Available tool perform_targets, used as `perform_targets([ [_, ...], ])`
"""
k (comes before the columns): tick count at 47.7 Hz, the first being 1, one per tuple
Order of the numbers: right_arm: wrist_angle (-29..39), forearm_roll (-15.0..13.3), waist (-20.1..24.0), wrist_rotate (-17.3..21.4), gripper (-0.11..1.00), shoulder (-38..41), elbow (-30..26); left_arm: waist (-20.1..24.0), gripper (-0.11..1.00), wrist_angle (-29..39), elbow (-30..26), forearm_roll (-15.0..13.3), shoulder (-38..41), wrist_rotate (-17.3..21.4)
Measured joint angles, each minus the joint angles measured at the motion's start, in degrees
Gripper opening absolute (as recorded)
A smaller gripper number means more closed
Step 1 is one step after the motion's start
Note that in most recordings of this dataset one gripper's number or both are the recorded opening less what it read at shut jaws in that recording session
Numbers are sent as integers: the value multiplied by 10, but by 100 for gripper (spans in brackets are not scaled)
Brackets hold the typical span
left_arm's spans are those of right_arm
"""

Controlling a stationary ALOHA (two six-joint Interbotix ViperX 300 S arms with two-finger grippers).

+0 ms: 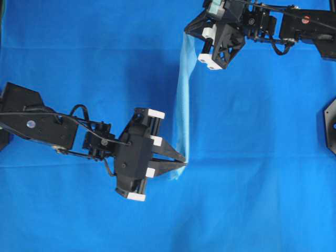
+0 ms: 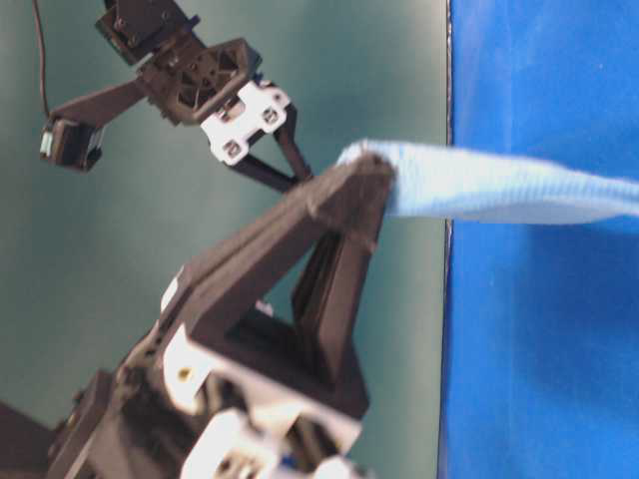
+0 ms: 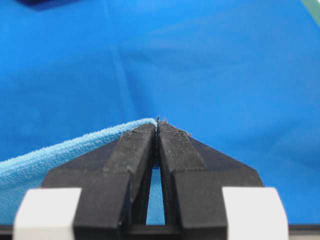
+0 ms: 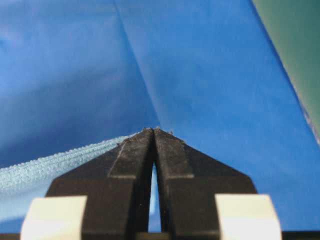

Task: Fold the light blue towel.
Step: 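Lift the strip and swing the left gripper's end toward the right gripper, then lay the strip down vertically and open both grippers, withdrawing outward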

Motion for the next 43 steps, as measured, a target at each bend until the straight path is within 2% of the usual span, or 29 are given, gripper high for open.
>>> perform_targets([
  [7, 0, 1, -21, 1, 0, -42, 47, 10, 2, -33, -32, 0, 42, 9],
  [17, 4, 1, -42, 6, 0, -127, 122, 19, 2, -42, -115, 0, 113, 11],
  [28, 37, 2, -47, 8, 0, -182, 160, 21, 2, -43, -186, 0, 175, 11],
  [35, 35, 2, -49, 8, 0, -162, 161, 26, 2, -43, -188, 0, 187, -6],
  [43, -7, 2, -50, 7, 0, -90, 132, 26, 2, -43, -149, 0, 183, -25],
])
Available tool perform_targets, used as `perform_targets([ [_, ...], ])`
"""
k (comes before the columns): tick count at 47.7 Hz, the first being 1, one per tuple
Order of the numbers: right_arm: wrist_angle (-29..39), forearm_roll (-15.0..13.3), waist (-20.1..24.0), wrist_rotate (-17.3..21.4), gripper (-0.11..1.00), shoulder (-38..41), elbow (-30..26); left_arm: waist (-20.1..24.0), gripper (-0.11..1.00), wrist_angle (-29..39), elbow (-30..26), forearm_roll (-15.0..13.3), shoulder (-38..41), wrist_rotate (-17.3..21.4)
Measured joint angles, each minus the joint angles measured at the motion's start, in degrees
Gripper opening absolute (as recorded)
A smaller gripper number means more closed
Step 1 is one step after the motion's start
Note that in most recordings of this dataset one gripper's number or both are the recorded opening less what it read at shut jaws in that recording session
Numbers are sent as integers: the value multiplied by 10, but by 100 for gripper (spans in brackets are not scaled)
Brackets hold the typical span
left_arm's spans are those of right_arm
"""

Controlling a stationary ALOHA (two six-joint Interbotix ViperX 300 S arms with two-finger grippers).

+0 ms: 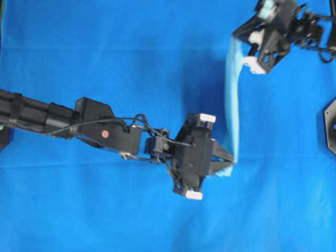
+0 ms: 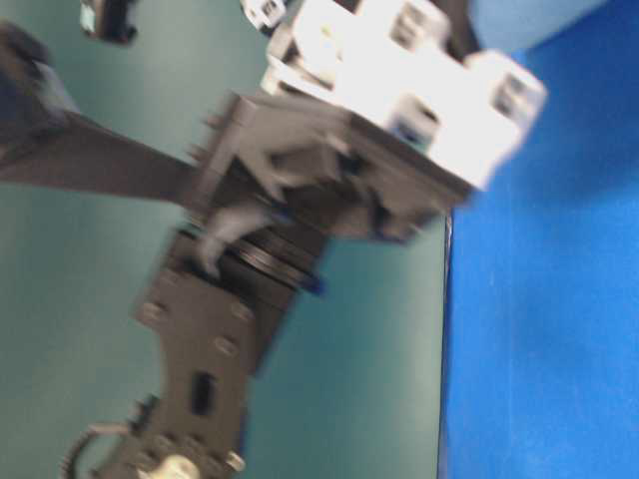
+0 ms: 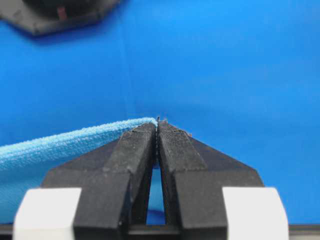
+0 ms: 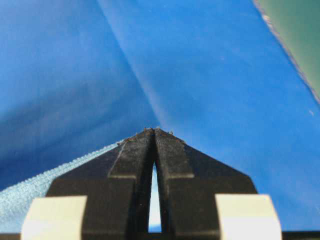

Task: Fold the light blue towel.
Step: 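Lay the strip down vertically and open both grippers, withdrawing outward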

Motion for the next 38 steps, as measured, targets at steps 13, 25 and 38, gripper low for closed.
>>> perform_targets([
  [13, -54, 0, 20, -1, 0, 147, -96, -3, 2, -8, 134, -2, -57, -75],
  [25, -59, -1, 33, -1, 0, 200, -145, -11, 2, -11, 202, -3, -89, -103],
  [38, -62, 0, 39, -1, 0, 204, -147, -13, 2, -11, 206, -2, -91, -99],
])
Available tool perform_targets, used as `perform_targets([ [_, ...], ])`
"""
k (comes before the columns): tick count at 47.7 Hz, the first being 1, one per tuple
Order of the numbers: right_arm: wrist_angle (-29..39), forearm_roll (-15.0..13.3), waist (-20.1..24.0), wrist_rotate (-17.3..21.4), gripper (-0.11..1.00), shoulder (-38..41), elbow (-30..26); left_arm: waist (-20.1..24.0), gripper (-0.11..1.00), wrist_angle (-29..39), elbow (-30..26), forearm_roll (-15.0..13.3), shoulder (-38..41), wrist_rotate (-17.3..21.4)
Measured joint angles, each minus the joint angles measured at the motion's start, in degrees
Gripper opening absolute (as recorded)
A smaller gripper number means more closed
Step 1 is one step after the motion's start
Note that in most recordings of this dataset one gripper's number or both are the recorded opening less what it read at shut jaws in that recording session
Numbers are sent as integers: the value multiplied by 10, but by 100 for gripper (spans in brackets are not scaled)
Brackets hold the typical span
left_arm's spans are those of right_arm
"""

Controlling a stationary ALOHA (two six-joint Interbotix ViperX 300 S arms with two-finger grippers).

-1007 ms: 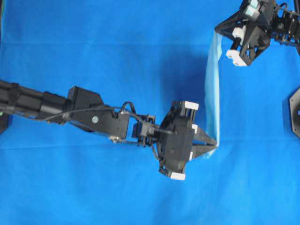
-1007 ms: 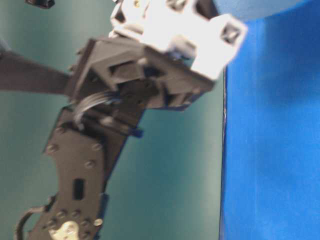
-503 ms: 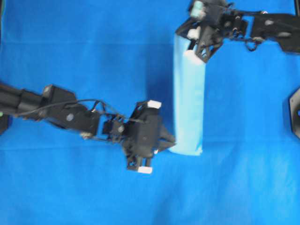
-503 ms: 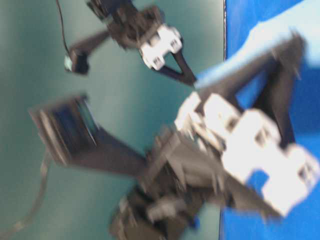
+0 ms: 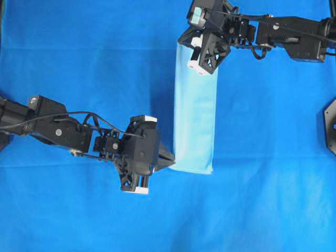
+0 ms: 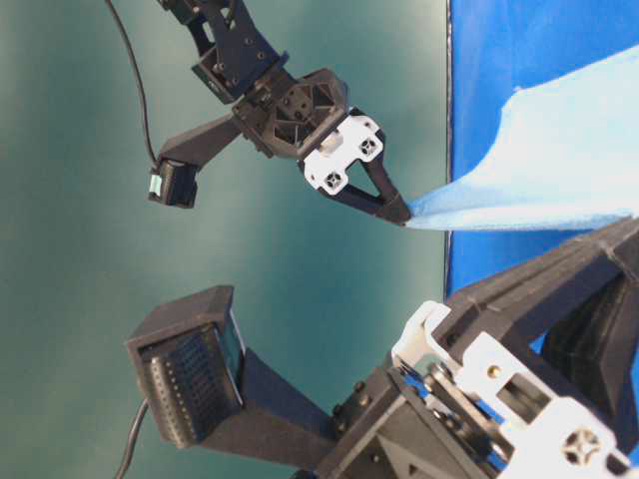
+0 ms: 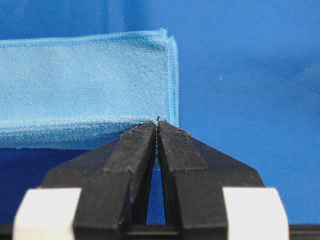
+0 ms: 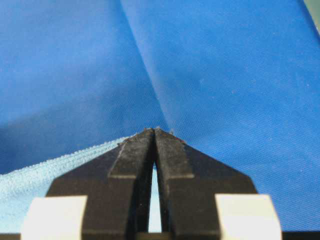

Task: Fold the light blue towel.
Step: 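Lay the strip down vertically and open both grippers, withdrawing outward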

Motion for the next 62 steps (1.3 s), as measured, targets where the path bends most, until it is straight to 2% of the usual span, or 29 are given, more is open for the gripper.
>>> perform_targets([
  [5, -11, 0, 1, 0, 1, 3, 1, 1, 3, 0, 0, 0, 0, 0],
  [10, -33, -1, 1, 0, 4, 7, 5, -1, 19, 0, 0, 0, 0, 1],
  [19, -45, -3, -1, -5, 60, 11, 9, -11, 66, -1, -1, 1, 0, 3],
  [22, -46, -4, -1, -6, 66, 12, 8, -9, 78, 3, 0, 0, -1, 4],
  [25, -46, -4, 0, -7, 62, 11, 9, -4, 83, 11, 0, 1, -7, 4],
  [35, -43, -4, 1, -6, 61, -3, 18, 2, 80, 94, 8, 1, -69, 3],
  [45, -34, -4, 14, -4, 61, -80, 54, 2, 77, 180, 39, 1, -161, 1],
  [50, -35, -4, 26, 1, 61, -127, 85, 4, 77, 183, 59, 2, -204, 4],
  [55, -44, 1, 34, 9, 61, -175, 126, 25, 76, 164, 89, 3, -254, 5],
  [62, -86, 15, 48, 27, 61, -249, 195, 69, 72, 82, 150, 4, -318, 8],
])
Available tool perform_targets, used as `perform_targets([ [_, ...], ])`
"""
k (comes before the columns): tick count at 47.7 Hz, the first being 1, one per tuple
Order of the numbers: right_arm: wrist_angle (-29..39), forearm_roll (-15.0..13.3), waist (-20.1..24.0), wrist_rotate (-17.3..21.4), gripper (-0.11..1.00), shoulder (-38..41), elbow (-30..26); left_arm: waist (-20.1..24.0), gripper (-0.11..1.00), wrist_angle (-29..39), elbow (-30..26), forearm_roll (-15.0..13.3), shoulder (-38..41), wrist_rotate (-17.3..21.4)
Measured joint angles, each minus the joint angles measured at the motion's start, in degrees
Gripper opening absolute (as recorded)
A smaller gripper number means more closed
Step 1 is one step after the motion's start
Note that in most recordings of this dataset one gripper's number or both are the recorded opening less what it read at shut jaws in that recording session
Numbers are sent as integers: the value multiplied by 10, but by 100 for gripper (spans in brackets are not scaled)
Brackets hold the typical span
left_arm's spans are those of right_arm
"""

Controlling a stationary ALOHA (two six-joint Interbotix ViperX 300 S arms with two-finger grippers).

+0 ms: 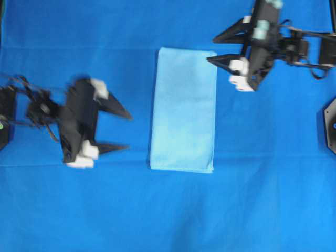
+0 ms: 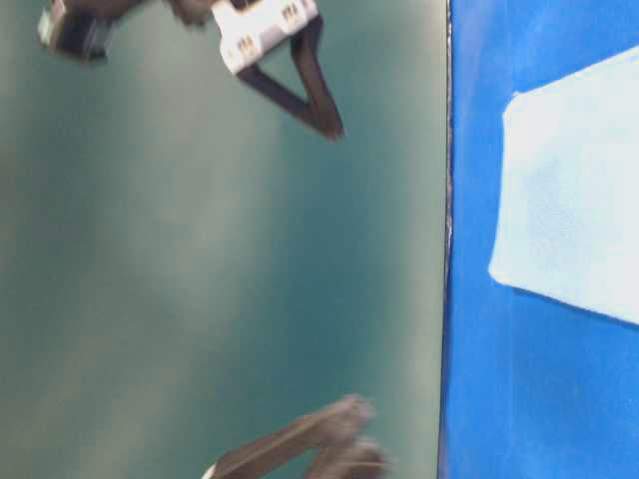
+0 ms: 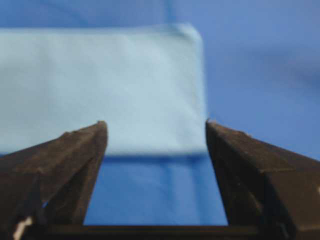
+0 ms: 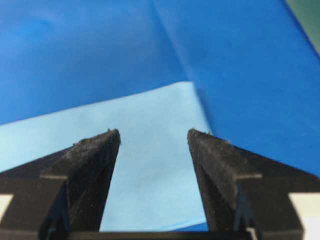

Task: Fold the light blue towel.
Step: 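Lay the strip down vertically and open both grippers, withdrawing outward, then move both grippers to the far corners of the vertical strip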

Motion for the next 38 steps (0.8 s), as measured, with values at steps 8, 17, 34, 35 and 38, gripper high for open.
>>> perform_targets([
  [8, -45, 6, 26, 18, 61, -74, 69, 33, 70, -115, 81, -1, -72, 19],
  [17, -71, 12, 38, 36, 61, -99, 125, 47, 70, -185, 143, -1, -98, 19],
  [34, -80, 13, 40, 40, 61, -98, 127, 57, 70, -191, 142, 0, -75, 16],
  [35, -79, 13, 40, 40, 61, -98, 126, 60, 70, -191, 142, 0, -73, 17],
  [38, -76, 13, 40, 40, 61, -92, 122, 70, 70, -191, 134, 0, -62, 17],
])
